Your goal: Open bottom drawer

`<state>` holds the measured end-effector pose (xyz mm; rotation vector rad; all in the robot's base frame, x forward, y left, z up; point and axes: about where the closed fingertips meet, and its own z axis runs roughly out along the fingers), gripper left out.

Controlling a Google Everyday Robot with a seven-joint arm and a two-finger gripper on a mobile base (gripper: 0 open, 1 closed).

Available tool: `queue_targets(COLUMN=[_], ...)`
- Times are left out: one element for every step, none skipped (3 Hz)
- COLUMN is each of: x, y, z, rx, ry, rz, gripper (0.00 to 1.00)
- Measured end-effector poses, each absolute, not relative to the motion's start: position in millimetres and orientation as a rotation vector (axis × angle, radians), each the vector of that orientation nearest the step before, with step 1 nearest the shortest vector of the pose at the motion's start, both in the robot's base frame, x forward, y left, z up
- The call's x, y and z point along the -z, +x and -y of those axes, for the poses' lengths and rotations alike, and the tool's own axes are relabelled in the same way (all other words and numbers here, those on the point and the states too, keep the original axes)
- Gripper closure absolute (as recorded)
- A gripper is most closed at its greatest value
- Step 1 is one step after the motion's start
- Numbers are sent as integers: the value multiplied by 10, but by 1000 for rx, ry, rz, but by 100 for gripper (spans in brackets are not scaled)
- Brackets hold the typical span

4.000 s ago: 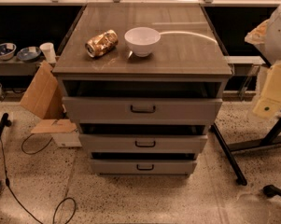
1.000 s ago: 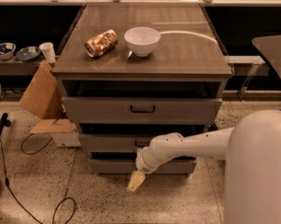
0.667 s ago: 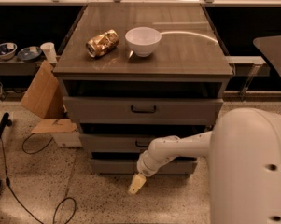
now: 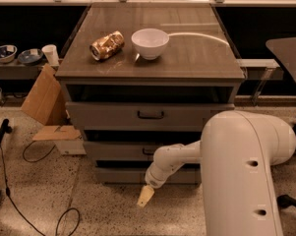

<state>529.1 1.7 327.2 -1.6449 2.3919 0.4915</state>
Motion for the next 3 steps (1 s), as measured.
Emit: queue_targets(x=[-3139, -2941, -2737], y=[5379, 5511, 5581], z=[-185, -320, -295], rx=[-486, -436, -417], ry=[-1693, -1731, -1699], rz=[-2385, -2407, -2464], gripper=[0, 0, 0])
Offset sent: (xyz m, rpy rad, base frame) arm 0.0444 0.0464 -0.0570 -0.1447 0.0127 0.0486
